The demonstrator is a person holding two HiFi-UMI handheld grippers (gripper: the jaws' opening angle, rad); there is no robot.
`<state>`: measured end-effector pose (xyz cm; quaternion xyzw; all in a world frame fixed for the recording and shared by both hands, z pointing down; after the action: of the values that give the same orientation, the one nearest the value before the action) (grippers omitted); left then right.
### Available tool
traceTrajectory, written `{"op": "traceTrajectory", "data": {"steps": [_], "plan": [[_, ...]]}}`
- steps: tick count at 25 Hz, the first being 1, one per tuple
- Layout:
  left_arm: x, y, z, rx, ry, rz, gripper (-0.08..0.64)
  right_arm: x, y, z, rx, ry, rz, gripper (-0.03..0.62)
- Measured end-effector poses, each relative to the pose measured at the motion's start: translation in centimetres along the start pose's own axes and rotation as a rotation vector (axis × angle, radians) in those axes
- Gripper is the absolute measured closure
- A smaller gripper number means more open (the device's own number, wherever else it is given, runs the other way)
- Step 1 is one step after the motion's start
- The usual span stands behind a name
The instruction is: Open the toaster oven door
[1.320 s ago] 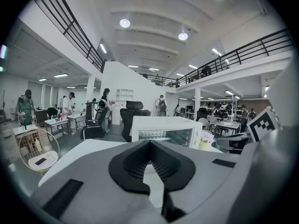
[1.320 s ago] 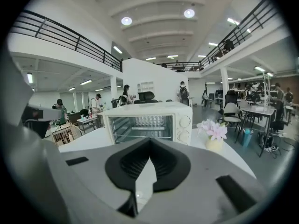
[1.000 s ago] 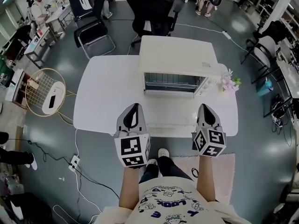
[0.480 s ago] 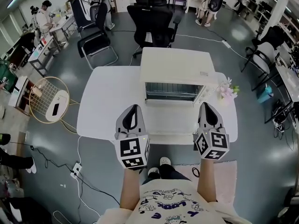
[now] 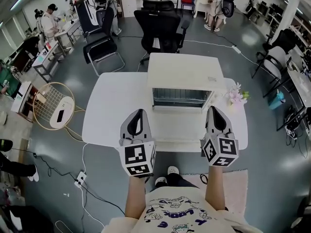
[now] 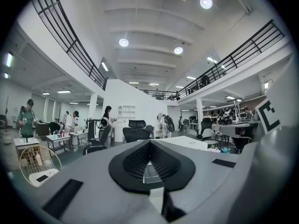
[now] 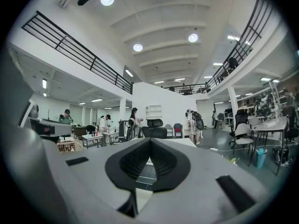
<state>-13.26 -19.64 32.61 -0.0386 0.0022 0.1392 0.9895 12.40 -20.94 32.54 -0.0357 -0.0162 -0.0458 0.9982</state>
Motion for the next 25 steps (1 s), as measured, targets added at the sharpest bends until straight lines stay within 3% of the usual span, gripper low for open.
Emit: {"op": "traceTrajectory", "data": {"steps": [25], "plan": [[0.27,-0.42,0.02,-0.007,-0.002,-0.008,0.557,0.36,-0.48,0.11,-0.003,-0.011,-0.009,0.597]]}}
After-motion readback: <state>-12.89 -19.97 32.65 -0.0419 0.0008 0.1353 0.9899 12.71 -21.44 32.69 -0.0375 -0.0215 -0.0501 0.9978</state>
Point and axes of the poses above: the fingertips, and each gripper's own axes: y backward along the fingers, x to its right, z out of its underside, the point moved 3 cm from there along y, backward along the fingers, and after that the axes turned 6 degrees about z, right-handed, at the moved point
